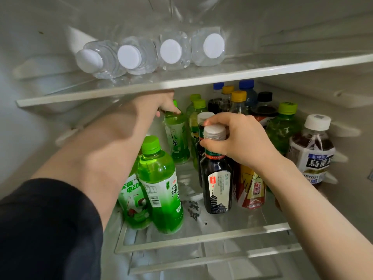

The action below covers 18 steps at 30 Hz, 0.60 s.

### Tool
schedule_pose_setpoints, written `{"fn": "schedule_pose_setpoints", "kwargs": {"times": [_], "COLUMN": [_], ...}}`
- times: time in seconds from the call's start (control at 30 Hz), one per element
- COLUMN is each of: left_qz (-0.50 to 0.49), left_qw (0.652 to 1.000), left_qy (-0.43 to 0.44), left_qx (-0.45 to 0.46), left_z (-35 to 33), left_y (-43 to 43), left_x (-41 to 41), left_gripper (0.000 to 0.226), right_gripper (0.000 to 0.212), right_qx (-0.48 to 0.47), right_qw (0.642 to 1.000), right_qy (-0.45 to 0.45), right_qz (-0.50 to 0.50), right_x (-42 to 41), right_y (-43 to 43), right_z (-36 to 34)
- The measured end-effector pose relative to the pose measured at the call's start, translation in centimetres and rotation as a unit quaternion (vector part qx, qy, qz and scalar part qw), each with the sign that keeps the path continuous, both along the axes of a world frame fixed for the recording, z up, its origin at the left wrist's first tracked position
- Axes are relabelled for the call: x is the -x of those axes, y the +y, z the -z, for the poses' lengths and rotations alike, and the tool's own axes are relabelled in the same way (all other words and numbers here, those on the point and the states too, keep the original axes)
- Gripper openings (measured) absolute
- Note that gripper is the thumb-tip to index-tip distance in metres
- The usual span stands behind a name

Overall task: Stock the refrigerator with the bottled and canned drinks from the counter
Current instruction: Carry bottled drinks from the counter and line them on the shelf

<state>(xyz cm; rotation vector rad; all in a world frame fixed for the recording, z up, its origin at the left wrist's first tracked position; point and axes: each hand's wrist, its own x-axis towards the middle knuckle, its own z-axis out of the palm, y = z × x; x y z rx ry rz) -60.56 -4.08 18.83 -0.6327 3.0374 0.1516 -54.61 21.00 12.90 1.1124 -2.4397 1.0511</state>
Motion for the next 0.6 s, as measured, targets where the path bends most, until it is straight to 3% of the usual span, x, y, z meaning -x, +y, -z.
{"fn": "schedule_pose_setpoints", "kwargs": {"times": [0.13, 0.37, 0.5, 0.6], "left_qz": [-0.013, 0.007, 0.011, 0.011], "left_qw": [1.0, 0.999, 1.0, 1.0], "left_qy": [0.005, 0.007, -0.002, -0.004], "left_qx": [-0.02, -0.051, -0.028, 0.003], "left_z": [0.2, 0.1, 0.2, 0.2], "left_y": [-0.4, -0.9, -1.1, -0.9], "left_x": [0.2, 0.3, 0.1, -0.2], "left_gripper": [0.037, 0.04, 0.064, 0.064], "right_gripper": [0.045, 0.045, 0.046, 0.045], "right_qx": [0.002, 0.0, -0.004, -0.001], "right_qw": [1.0, 1.0, 1.0, 1.0], "right_qy": [0.007, 0.015, 0.013, 0.011], "right_qz": [0.006, 0.007, 0.009, 0.007], "right_x": [-0.2, -0.4, -0.3, -0.3], "right_y": [0.0, 0.0, 0.0, 0.0], "right_z": [0.1, 0.2, 0.2, 0.2]}}
